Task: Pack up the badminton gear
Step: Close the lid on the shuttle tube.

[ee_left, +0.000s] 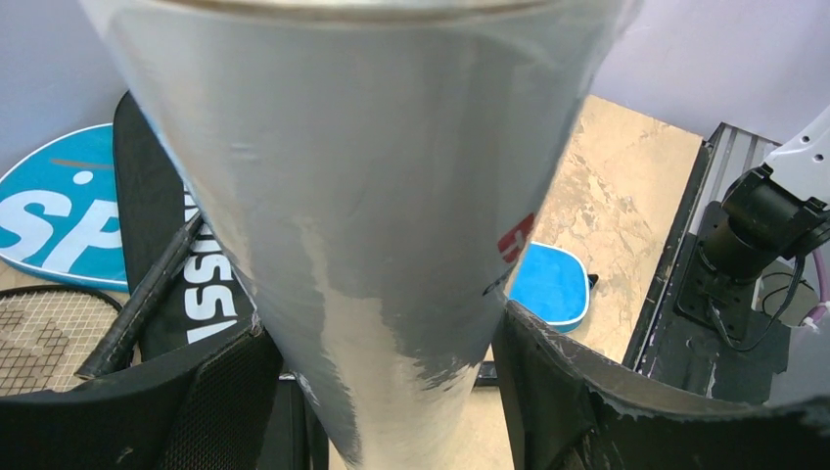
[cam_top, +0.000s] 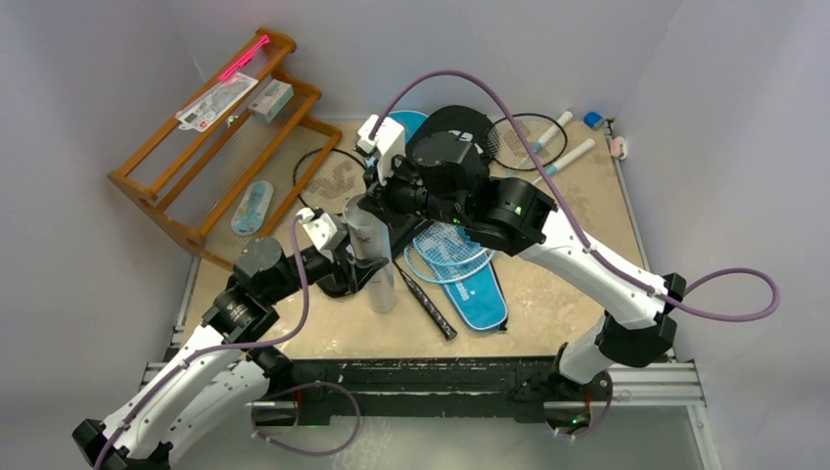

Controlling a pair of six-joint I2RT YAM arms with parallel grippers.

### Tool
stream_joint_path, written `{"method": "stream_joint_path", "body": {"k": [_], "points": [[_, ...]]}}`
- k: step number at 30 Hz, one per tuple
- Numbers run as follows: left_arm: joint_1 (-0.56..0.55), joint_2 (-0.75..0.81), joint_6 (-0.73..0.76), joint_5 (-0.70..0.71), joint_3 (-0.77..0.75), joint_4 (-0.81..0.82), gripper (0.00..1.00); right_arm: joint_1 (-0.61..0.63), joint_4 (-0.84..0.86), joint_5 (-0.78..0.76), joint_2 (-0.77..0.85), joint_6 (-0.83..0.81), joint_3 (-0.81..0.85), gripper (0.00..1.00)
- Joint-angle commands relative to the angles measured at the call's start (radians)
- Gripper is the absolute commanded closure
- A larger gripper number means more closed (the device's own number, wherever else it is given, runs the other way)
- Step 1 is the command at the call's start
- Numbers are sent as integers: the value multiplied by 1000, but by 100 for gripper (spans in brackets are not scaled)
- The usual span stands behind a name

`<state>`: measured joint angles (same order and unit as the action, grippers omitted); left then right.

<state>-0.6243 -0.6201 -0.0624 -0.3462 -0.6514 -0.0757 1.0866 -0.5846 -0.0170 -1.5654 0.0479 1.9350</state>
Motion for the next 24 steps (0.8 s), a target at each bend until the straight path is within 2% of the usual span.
{"method": "stream_joint_path", "body": {"k": [1,6,10,14,17,20,22,24], "points": [[-4,2,-8,-16,-38,31,28,4,-73,-9,20,30,-58,100],[-6,-3,-11,-14,-36,31,28,3,-70,-17,34,37,-68,100],[-4,-11,-17,-14,-38,38,28,4,-104,-35,5,12,63,98],[-6,-9,-22,-2,-40,36,28,4,-113,-56,-11,-23,198,78],[-3,-2,-24,13,-39,26,28,3,-53,-66,29,-36,191,65],[-4,7,-27,24,-40,21,28,3,19,-65,110,-38,100,57],[-5,12,-30,26,-43,18,29,4,80,-65,179,-37,-6,44],[-4,12,-36,30,-51,12,37,4,147,-64,258,-37,-153,29]]}}
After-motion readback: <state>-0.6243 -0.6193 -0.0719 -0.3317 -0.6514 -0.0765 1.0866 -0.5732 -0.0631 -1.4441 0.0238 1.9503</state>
